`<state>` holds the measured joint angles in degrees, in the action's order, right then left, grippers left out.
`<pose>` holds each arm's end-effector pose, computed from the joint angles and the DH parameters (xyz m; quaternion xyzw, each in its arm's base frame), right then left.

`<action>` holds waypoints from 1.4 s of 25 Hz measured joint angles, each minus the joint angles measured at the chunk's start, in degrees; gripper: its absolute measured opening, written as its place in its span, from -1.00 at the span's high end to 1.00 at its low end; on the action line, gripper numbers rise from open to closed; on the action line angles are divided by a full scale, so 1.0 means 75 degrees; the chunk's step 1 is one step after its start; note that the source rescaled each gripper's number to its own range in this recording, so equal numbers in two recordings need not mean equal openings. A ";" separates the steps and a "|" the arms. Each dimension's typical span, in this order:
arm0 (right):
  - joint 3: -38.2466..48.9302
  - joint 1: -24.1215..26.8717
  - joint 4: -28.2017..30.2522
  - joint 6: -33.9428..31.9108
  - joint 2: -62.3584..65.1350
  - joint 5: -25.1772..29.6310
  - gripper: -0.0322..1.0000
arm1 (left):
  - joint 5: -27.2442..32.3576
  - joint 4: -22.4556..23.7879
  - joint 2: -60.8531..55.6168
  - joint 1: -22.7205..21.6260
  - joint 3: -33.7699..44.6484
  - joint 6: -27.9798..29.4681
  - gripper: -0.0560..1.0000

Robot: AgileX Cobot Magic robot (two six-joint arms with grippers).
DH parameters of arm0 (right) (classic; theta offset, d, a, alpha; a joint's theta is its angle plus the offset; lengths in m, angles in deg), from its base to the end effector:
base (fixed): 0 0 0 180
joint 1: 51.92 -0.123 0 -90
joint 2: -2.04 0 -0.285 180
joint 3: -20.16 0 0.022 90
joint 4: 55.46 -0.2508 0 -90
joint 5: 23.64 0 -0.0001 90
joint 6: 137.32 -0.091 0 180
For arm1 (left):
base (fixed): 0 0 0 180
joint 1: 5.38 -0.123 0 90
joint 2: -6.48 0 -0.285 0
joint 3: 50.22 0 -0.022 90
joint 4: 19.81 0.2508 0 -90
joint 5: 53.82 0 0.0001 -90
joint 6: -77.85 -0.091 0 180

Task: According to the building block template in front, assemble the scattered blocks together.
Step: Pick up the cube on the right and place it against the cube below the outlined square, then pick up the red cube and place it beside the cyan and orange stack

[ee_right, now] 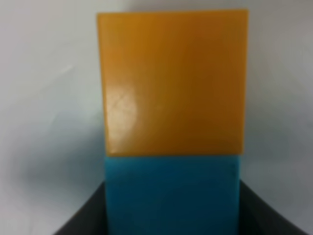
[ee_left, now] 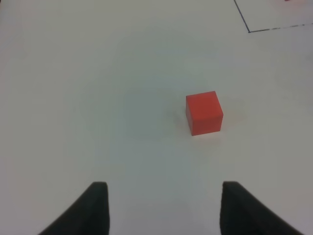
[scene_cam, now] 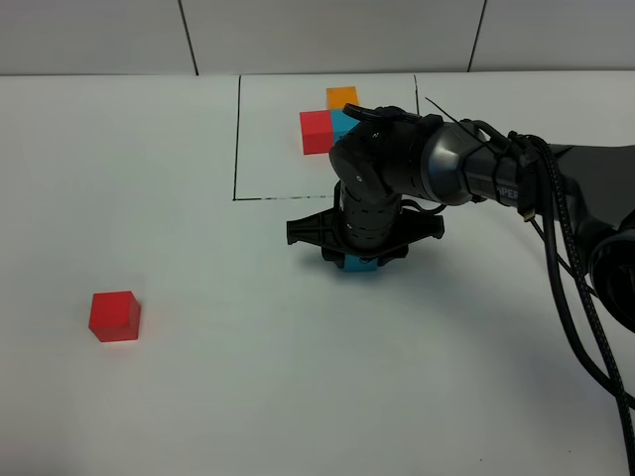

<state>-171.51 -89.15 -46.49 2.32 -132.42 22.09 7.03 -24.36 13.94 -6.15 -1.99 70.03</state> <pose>0.3571 0.2586 0.1206 -0.0216 0.9929 0.0148 0.1160 -0.0065 -0.0064 0.2790 0.0540 0.8481 -0.0002 0.5270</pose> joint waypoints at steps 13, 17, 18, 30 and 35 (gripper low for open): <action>0.0000 0.0000 0.0000 0.0009 0.0000 0.0000 0.87 | 0.0000 0.0000 0.0000 0.0000 0.0000 0.0000 0.61; 0.0000 0.0000 0.0000 0.0047 0.0000 0.0000 0.87 | 0.0000 0.0000 0.0000 0.0000 0.0000 0.0000 0.61; 0.0000 0.0000 -0.0014 0.0094 0.0000 0.0000 0.87 | 0.0000 0.0000 0.0000 0.0000 0.0000 0.0000 0.61; 0.0000 0.0022 -0.0013 0.0323 -0.0025 -0.0038 -0.02 | 0.0000 0.0000 0.0000 0.0000 0.0000 0.0000 0.61; 0.0000 0.0023 0.0005 0.0458 0.0249 0.0099 -0.87 | 0.0000 0.0000 0.0000 0.0000 0.0000 0.0000 0.61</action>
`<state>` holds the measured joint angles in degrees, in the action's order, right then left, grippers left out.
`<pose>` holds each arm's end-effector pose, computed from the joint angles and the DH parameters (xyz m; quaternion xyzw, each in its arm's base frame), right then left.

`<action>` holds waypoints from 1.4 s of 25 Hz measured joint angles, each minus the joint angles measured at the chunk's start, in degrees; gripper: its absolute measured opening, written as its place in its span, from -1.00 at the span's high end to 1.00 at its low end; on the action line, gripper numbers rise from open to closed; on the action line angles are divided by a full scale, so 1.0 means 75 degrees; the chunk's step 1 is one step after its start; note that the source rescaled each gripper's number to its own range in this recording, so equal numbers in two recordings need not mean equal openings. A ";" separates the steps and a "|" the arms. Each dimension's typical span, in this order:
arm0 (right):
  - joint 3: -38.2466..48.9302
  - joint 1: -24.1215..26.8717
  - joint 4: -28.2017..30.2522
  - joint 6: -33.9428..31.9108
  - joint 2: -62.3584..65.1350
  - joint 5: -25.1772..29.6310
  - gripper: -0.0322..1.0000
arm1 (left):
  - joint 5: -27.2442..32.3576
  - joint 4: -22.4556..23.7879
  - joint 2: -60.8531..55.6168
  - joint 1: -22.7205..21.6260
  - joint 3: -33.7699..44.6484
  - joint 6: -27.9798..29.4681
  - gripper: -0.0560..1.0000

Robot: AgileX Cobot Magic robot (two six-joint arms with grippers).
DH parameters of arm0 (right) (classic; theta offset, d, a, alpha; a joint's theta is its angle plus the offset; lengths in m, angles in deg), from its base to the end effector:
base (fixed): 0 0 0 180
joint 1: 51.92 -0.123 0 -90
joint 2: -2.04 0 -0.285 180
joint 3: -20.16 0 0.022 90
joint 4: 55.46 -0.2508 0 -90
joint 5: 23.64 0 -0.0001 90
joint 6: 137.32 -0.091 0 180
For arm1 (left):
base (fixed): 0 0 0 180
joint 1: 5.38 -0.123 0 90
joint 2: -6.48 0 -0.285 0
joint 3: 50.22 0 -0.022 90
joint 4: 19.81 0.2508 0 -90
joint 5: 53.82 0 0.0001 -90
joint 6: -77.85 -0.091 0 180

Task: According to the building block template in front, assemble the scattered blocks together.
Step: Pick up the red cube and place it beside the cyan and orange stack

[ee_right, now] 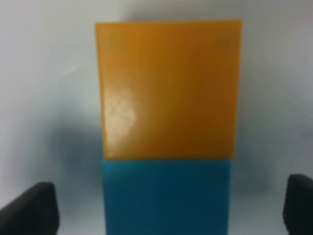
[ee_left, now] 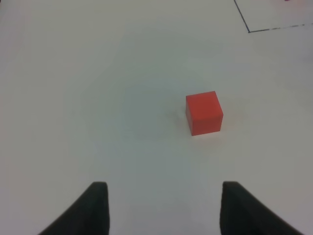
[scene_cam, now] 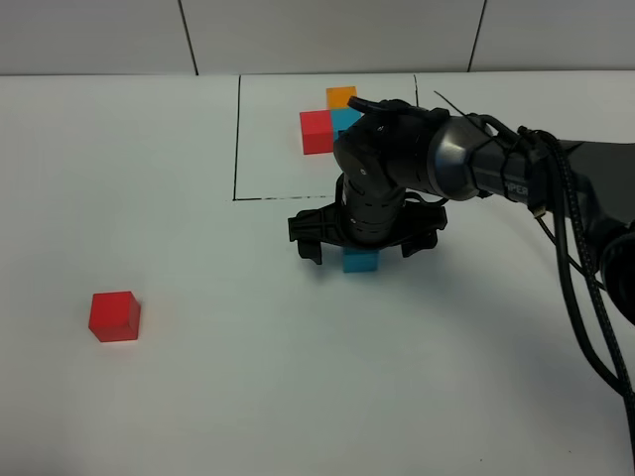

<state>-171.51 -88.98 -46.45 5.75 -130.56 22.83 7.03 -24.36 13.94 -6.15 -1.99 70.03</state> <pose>0.3570 0.2566 0.1346 -0.0486 0.9908 0.0159 0.1250 -0.0065 -0.0064 0.2790 0.0540 0.8481 -0.0002 0.5270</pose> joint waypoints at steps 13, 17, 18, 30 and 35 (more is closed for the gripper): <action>0.1442 0.0568 -0.0392 0.0926 0.1330 0.0114 -0.99 | 0.0000 0.0000 0.0000 0.0000 0.0000 0.0000 0.61; 0.2481 0.0910 -0.0377 0.1100 0.2137 -0.0306 -0.99 | 0.0000 0.0000 0.0000 0.0000 0.0000 0.0000 0.61; 0.2728 0.1033 -0.0377 0.1187 0.2325 -0.0399 -0.99 | 0.0000 0.0000 0.0000 0.0000 0.0000 0.0000 0.61; 0.4209 0.4401 -0.0760 0.4393 0.4108 -0.0799 -1.00 | 0.0000 0.0000 0.0000 0.0000 0.0000 0.0000 0.61; 0.4929 0.5687 -0.1736 0.6158 0.4995 -0.1067 -1.00 | 0.0000 0.0000 0.0000 0.0000 0.0000 0.0000 0.61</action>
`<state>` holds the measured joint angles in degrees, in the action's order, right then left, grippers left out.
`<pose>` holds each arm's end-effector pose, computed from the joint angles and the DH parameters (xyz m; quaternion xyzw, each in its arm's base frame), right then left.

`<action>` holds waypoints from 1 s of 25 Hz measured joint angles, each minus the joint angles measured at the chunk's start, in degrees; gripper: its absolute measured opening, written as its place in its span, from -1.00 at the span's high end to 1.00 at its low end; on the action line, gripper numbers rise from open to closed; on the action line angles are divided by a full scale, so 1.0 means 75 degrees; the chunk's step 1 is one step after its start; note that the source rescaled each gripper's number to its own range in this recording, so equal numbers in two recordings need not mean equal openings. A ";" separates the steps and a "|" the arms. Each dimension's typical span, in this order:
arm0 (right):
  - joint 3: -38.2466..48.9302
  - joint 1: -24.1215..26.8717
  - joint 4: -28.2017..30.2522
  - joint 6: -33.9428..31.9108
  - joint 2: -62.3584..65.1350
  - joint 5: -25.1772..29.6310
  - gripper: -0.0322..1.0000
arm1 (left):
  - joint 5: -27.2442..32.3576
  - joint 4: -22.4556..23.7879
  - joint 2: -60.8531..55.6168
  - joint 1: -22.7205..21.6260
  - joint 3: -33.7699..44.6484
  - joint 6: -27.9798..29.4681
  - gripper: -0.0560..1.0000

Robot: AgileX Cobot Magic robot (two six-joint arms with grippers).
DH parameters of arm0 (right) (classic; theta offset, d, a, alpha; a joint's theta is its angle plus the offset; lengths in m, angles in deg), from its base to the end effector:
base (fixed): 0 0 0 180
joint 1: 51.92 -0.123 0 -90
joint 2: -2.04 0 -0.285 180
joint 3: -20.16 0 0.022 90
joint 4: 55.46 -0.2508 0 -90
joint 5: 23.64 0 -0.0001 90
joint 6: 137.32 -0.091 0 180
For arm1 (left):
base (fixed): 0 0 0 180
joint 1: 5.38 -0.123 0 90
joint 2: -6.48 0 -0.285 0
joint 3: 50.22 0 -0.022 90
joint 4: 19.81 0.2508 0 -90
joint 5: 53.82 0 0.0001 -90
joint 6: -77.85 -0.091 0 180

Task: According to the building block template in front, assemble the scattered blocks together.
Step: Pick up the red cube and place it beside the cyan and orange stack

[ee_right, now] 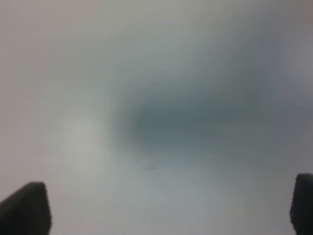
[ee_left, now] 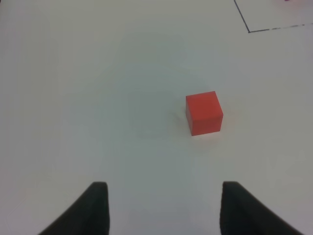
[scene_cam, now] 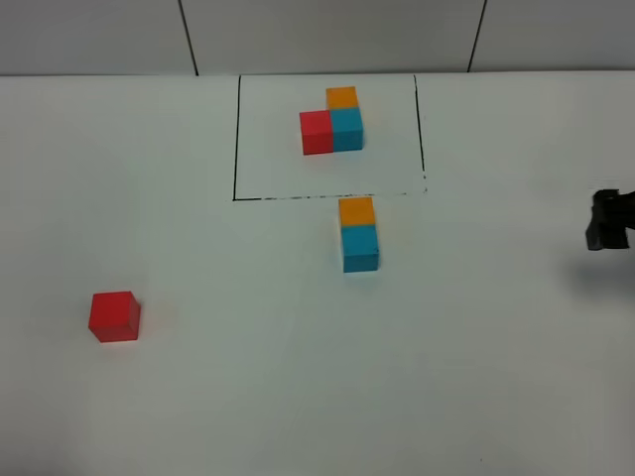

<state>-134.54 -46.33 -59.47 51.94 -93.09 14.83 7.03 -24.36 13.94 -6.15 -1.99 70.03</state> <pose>0.2846 -0.0239 0.2140 -0.0085 0.9827 0.0025 0.1849 -0.0065 -0.0064 0.2790 0.0540 0.8481 -0.0002 0.5270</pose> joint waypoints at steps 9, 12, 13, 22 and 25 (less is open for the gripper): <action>0.1043 0.0533 -0.0199 0.0204 0.2317 0.0368 -1.00 | -0.0007 0.0000 0.0000 0.0000 0.0000 0.0014 0.61; 0.1371 0.0533 -0.0217 -0.0009 0.3272 0.0707 -1.00 | -0.0007 0.0000 0.0000 0.0000 0.0000 0.0014 0.61; 0.1497 0.0533 -0.0208 -0.0059 0.3637 0.0848 -1.00 | -0.0007 0.0000 0.0000 0.0000 0.0000 0.0014 0.61; 0.2158 0.0533 -0.0028 -0.0462 0.6874 0.2042 -1.00 | -0.0007 0.0000 0.0000 0.0000 0.0000 0.0014 0.61; 0.2158 0.0519 -0.0004 -0.0721 0.7691 0.2444 -1.00 | -0.0007 0.0000 0.0000 0.0000 0.0000 0.0008 0.61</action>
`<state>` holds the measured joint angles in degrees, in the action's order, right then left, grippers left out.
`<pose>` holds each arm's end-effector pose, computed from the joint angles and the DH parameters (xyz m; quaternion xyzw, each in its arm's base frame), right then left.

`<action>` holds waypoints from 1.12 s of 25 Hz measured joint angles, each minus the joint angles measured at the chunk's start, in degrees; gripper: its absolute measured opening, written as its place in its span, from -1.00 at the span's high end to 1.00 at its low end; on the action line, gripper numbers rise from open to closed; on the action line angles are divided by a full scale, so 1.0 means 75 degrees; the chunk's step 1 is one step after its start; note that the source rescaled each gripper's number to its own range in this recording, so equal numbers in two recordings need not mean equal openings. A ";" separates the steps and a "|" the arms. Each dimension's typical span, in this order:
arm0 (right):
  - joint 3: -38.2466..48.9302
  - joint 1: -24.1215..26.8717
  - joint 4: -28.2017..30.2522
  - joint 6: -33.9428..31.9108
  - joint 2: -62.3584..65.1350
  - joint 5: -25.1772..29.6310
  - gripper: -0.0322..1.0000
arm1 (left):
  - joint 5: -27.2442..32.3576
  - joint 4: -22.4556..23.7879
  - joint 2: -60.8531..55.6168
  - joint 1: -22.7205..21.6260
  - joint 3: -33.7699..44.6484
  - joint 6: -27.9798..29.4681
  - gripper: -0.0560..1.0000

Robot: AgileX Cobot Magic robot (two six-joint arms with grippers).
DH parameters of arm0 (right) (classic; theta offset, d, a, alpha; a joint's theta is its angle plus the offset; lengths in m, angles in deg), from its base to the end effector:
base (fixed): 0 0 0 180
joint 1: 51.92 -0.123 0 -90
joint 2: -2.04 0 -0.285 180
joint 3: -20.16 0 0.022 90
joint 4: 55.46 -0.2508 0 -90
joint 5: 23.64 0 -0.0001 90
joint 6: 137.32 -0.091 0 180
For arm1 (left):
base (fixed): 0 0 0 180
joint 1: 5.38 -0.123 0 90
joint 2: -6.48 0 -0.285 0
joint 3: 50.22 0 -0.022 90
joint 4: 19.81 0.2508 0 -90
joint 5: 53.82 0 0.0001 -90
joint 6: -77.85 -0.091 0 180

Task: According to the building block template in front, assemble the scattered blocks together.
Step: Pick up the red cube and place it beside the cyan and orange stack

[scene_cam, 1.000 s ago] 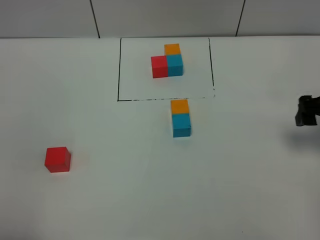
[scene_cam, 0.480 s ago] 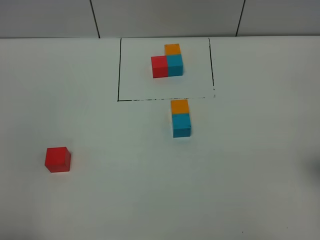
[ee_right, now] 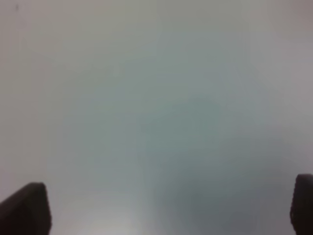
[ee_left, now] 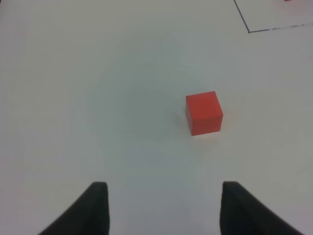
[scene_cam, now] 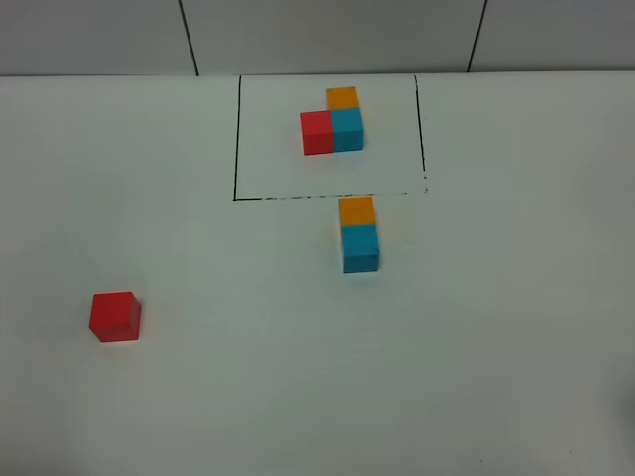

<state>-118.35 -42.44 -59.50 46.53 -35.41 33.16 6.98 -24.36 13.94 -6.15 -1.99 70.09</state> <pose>0.0789 -0.0077 0.3009 0.0522 0.9243 -0.0093 0.3779 -0.0065 -0.0064 0.2791 0.0536 0.8479 -0.0004 0.5274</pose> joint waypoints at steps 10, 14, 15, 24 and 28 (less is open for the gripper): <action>0.0160 -0.0539 0.0338 -0.0072 0.1949 0.0837 -1.00 | 0.0000 0.0000 0.0000 0.0000 0.0000 0.0000 0.61; 0.0625 -0.0539 0.0276 -0.0065 0.2625 0.0749 -1.00 | 0.0000 0.0000 0.0000 0.0000 0.0000 0.0000 0.61; 0.0690 -0.0539 0.0206 -0.0065 0.2749 0.0703 -1.00 | 0.0000 0.0000 0.0000 0.0000 0.0000 0.0000 0.61; 0.0879 -0.0757 0.0029 0.0200 0.3200 0.0497 -1.00 | 0.0000 0.0000 0.0000 0.0000 0.0000 0.0000 0.61; 0.0918 -0.0874 -0.0034 0.0243 0.3245 0.0566 -0.98 | 0.0000 0.0000 0.0000 0.0000 0.0000 0.0000 0.61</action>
<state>-111.47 -48.99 -59.75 48.35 -11.07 37.40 6.98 -24.36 13.94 -6.15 -1.99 70.09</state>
